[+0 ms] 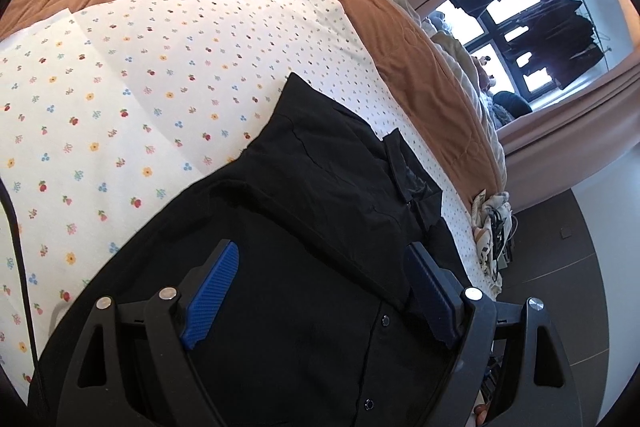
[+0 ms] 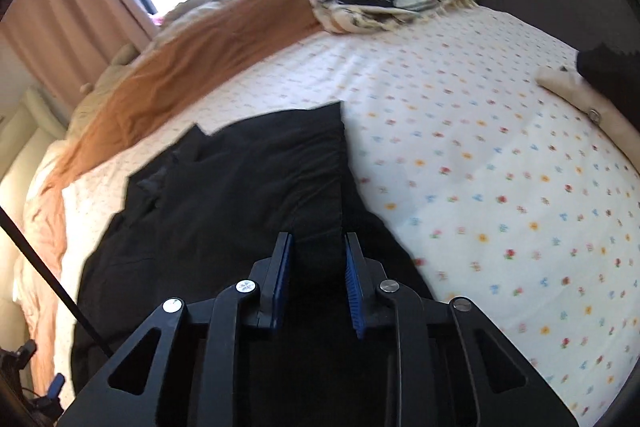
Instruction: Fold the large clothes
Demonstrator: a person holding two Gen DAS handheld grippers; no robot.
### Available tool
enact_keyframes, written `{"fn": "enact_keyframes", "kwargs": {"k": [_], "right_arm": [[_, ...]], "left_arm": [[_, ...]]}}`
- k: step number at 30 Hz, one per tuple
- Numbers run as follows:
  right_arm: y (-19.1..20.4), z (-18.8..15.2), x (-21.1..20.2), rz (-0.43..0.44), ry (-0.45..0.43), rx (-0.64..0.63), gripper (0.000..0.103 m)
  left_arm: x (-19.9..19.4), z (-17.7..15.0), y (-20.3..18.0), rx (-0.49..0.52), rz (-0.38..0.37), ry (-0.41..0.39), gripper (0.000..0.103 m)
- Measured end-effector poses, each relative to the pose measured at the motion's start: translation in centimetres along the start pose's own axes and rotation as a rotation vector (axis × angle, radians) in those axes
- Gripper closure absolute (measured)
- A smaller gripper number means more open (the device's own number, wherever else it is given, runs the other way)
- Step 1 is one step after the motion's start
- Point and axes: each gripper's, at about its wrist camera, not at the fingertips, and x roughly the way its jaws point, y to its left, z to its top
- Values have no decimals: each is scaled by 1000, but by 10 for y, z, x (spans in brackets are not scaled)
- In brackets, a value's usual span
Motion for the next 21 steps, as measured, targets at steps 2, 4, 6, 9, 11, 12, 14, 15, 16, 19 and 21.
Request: {"fn": "enact_keyframes", "kwargs": {"k": [2,4,6,9,11,12,14,15,16,19,21], "right_arm": [[17,-4,-1,51,-11,-14,81],[40,-9,-1,102,-12,-48,81],[60,-13,4,136,-10,-81,81],[89,-18,10,198,11,-118,81],[103,-20,16,235,28,-138,81],[115,-23,19,256,43,-150,81],[125,-26,25,290,71,-171,81],[132,-30,31,318,94,-189,80],[137,-31,42,354,122,-211,78],[155,-48,55,500,253,-248,74],[156,-57,56,543,287,-243,61]], "left_arm": [[-3,3,5,-16,-9,-2,17],[-6,7,9,-30,-16,-6,17],[-9,10,13,-44,-22,-13,17],[-16,16,21,-80,-38,-26,17],[-22,20,28,-103,-39,-45,17],[-24,22,30,-107,-34,-53,17],[-28,26,35,-117,-20,-68,17],[-28,28,37,-123,-19,-71,17],[-29,29,39,-130,-18,-73,17],[-31,31,43,-142,-11,-83,17],[-32,30,43,-142,-15,-87,17]]}}
